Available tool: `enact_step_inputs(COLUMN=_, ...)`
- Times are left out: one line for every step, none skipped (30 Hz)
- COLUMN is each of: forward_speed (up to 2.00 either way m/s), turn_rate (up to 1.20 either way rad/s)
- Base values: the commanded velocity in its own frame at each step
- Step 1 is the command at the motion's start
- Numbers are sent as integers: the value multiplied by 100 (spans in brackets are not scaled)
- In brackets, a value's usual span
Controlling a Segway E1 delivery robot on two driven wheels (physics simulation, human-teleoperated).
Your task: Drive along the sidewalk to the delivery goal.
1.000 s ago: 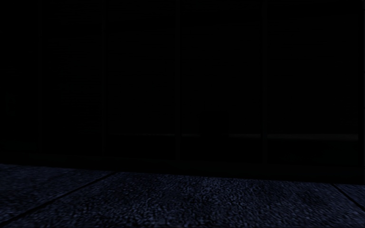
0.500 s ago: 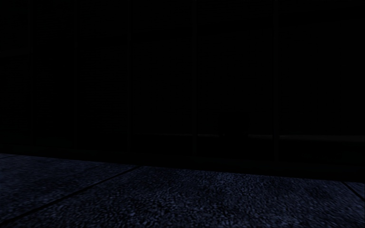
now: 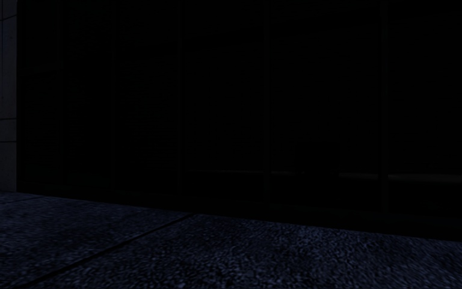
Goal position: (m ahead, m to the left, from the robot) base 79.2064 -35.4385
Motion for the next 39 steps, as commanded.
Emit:
enact_step_inputs(forward_speed=200, turn_rate=67)
enact_step_inputs(forward_speed=200, turn_rate=67)
enact_step_inputs(forward_speed=200, turn_rate=67)
enact_step_inputs(forward_speed=200, turn_rate=67)
enact_step_inputs(forward_speed=200, turn_rate=67)
enact_step_inputs(forward_speed=200, turn_rate=67)
enact_step_inputs(forward_speed=200, turn_rate=68)
enact_step_inputs(forward_speed=200, turn_rate=68)
enact_step_inputs(forward_speed=200, turn_rate=68)
enact_step_inputs(forward_speed=200, turn_rate=68)
enact_step_inputs(forward_speed=200, turn_rate=68)
enact_step_inputs(forward_speed=200, turn_rate=68)
enact_step_inputs(forward_speed=200, turn_rate=68)
enact_step_inputs(forward_speed=200, turn_rate=68)
enact_step_inputs(forward_speed=200, turn_rate=68)
enact_step_inputs(forward_speed=200, turn_rate=68)
enact_step_inputs(forward_speed=200, turn_rate=68)
enact_step_inputs(forward_speed=200, turn_rate=72)
enact_step_inputs(forward_speed=200, turn_rate=78)
enact_step_inputs(forward_speed=200, turn_rate=79)
enact_step_inputs(forward_speed=200, turn_rate=79)
enact_step_inputs(forward_speed=200, turn_rate=79)
enact_step_inputs(forward_speed=200, turn_rate=79)
enact_step_inputs(forward_speed=200, turn_rate=79)
enact_step_inputs(forward_speed=200, turn_rate=79)
enact_step_inputs(forward_speed=200, turn_rate=79)
enact_step_inputs(forward_speed=200, turn_rate=79)
enact_step_inputs(forward_speed=200, turn_rate=79)
enact_step_inputs(forward_speed=200, turn_rate=79)
enact_step_inputs(forward_speed=200, turn_rate=79)
enact_step_inputs(forward_speed=200, turn_rate=79)
enact_step_inputs(forward_speed=200, turn_rate=79)
enact_step_inputs(forward_speed=200, turn_rate=79)
enact_step_inputs(forward_speed=200, turn_rate=79)
enact_step_inputs(forward_speed=200, turn_rate=79)
enact_step_inputs(forward_speed=200, turn_rate=79)
enact_step_inputs(forward_speed=200, turn_rate=79)
enact_step_inputs(forward_speed=200, turn_rate=79)
enact_step_inputs(forward_speed=200, turn_rate=79)
